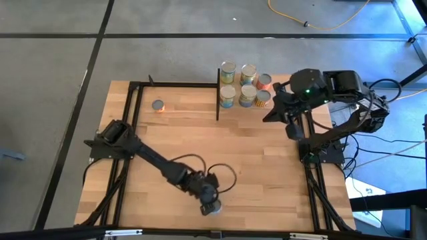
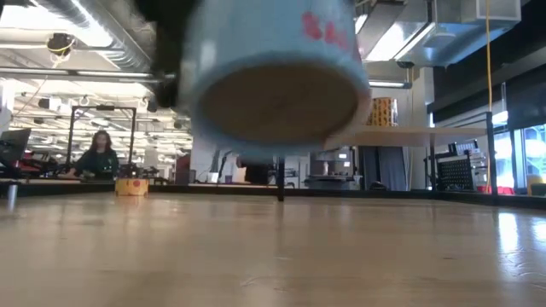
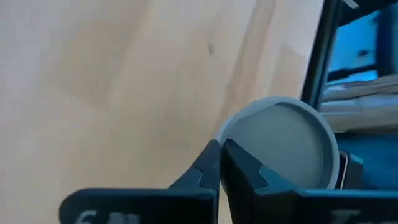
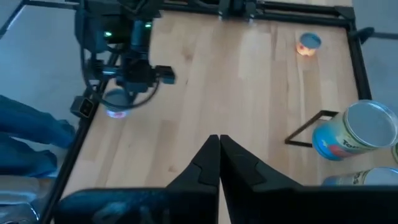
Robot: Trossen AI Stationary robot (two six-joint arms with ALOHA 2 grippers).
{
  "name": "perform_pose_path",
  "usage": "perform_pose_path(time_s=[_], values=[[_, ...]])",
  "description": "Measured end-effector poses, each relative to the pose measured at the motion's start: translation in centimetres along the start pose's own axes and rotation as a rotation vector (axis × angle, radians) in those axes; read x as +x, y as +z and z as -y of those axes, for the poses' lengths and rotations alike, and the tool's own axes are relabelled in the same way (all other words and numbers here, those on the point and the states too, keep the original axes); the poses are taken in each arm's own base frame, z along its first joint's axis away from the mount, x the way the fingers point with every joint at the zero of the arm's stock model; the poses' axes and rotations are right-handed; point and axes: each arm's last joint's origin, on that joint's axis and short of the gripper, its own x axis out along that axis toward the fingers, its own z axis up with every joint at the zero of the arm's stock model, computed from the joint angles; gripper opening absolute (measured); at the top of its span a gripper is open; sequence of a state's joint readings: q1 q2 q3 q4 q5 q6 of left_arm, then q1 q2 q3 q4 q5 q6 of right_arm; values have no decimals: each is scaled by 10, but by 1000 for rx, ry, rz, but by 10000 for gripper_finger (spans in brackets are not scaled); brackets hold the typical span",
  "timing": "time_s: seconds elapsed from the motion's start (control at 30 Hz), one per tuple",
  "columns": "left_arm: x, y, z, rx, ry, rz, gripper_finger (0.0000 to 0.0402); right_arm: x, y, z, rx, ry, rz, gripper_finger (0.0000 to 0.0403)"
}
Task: Pick and place cans onto a shelf
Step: Put the canned tuna on the shelf
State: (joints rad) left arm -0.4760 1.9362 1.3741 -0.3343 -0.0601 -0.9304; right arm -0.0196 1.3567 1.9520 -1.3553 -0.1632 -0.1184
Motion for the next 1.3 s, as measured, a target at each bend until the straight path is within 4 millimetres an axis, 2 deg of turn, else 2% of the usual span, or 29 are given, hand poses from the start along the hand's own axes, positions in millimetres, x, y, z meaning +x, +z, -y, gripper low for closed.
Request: perform_pose_path(time_s=[0.17,0.33,0.47,0.63,0.97,1.1,1.17,1.23,1.3], values=[[-27,45,-6,87,146,-16,1,-12,-1,-6,-46,17,-9,10],[-60,90,-8,162,257,77,1,-17,-2,-13,-77,45,-22,10],[-81,121,-8,190,266,182,1,-17,-3,-17,-88,25,-41,10],[-97,149,-20,213,280,251,0,-17,-5,-17,-37,-72,-62,10],[-97,180,-63,313,334,219,0,-17,-2,-14,99,-204,-29,10],[-83,190,-74,344,290,213,0,-17,0,-13,126,-208,-6,10],[-69,197,-78,363,255,241,0,-17,1,-13,127,-208,5,10],[-61,195,-84,377,258,187,0,-17,3,-13,128,-206,20,10],[-44,199,-86,395,233,206,0,-17,3,-13,130,-207,21,10]])
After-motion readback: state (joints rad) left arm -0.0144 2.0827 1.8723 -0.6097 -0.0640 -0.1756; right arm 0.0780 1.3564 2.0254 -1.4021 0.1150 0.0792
